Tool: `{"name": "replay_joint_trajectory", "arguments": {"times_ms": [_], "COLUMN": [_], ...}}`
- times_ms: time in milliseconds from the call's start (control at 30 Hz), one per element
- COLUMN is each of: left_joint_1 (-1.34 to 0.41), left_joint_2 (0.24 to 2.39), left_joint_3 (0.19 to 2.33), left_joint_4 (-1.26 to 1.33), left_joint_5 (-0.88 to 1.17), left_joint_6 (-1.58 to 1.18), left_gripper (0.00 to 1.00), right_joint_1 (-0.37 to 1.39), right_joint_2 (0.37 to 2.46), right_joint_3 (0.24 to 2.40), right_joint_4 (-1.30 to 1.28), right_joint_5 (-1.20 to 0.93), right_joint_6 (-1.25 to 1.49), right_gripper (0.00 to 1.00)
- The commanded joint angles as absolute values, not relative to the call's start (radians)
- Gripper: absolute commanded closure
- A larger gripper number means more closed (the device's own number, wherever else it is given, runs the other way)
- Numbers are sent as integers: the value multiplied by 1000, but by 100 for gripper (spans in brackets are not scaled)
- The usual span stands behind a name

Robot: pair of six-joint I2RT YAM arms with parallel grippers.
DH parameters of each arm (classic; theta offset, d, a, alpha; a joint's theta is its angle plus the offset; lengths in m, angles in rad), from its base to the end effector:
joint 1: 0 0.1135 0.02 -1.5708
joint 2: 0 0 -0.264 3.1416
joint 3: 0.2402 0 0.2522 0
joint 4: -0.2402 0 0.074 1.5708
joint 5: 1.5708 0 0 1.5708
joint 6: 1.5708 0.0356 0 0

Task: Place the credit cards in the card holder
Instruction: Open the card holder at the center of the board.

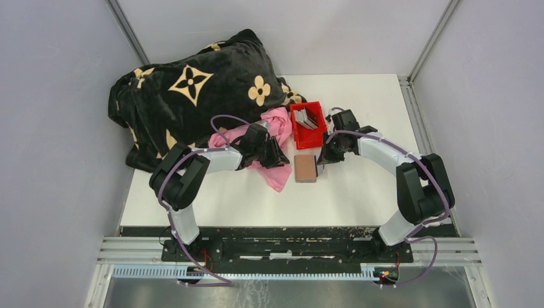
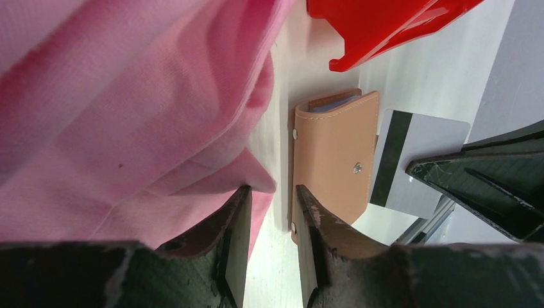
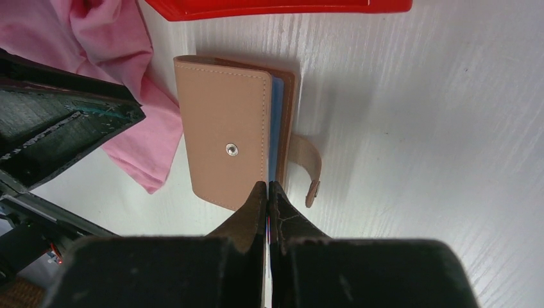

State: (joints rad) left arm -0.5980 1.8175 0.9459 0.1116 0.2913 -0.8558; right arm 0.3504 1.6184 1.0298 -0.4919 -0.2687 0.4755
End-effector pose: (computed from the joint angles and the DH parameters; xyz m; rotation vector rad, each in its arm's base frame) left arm 0.2971 -0.2147 0.1462 -0.1677 2.5371 -1.0019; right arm 0.2979 0.1189 0.1955 0.0787 2.7347 0.6130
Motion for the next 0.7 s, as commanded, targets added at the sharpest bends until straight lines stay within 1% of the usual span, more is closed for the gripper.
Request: {"name": "replay_joint_trajectory", "arguments": {"times_ms": [0, 667], "left_joint_1": [-609, -641], "left_joint_2": [1830, 1862], "left_joint_3": [987, 1015], "left_joint_4": [103, 76], "left_joint_5": [282, 275], "left_joint_6": [-800, -790], "left_gripper": [62, 65], "right_joint_1": [344, 337], "right_joint_2": [1623, 1659], "right_joint_3": [1026, 969], "right_joint_4": [-425, -344], "right_joint_5": [-268, -312], "right_joint_6": [489, 518], "right_gripper": [99, 99]}}
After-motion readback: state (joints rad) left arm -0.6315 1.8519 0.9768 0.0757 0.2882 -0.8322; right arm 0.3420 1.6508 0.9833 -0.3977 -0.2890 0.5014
